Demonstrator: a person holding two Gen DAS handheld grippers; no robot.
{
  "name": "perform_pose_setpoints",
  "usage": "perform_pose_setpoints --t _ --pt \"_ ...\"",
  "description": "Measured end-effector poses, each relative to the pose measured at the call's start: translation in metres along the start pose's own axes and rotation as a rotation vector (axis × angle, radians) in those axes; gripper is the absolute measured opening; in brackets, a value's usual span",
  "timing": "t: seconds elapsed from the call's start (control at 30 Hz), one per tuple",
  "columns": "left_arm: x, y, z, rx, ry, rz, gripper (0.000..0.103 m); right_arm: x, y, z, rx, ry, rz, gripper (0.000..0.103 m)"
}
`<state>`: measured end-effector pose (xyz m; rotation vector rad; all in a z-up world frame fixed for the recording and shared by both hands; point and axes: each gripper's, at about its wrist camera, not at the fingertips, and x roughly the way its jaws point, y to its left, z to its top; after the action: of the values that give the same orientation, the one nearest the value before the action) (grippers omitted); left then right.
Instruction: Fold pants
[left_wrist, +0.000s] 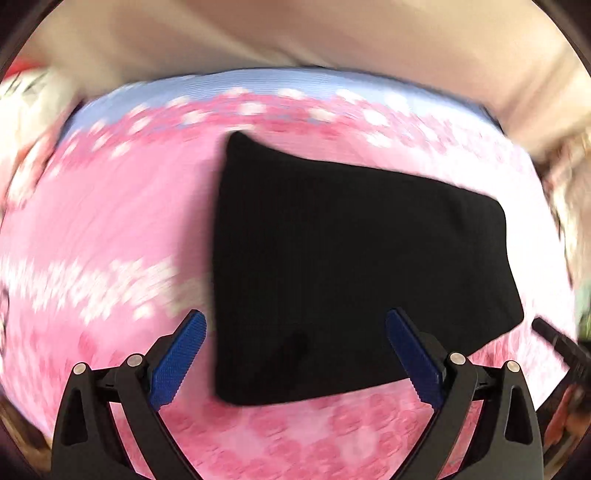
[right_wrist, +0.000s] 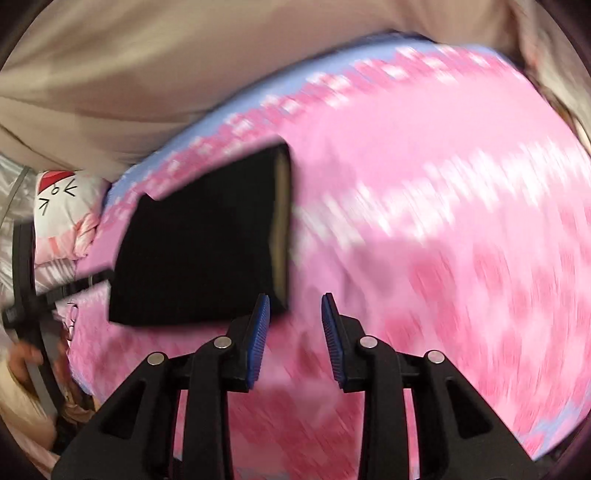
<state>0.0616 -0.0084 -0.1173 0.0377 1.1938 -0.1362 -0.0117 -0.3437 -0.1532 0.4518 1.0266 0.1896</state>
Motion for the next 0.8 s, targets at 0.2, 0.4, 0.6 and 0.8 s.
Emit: perform_pose_setpoints --t 0.2,0.4,0.6,0.8 --pt "0.035 -0.056 0.001 0.162 0.082 0.091 0.097 0.018 0.005 -0.004 -0.139 -0.084 0.026 0.030" --pt "0.047 -0.069 -0.003 0.197 0.119 0.166 0.098 0.029 0.035 0.001 -0.451 -0.120 0.035 0.036" --pt "0.054 -0.060 0.001 0.170 0.151 0.168 0.098 0.029 0.054 0.012 -0.756 -0.154 0.115 0.049" --pt "0.058 -0.059 -0.001 0.160 0.155 0.195 0.098 0.017 0.058 0.014 -0.992 -0.063 0.213 0.021"
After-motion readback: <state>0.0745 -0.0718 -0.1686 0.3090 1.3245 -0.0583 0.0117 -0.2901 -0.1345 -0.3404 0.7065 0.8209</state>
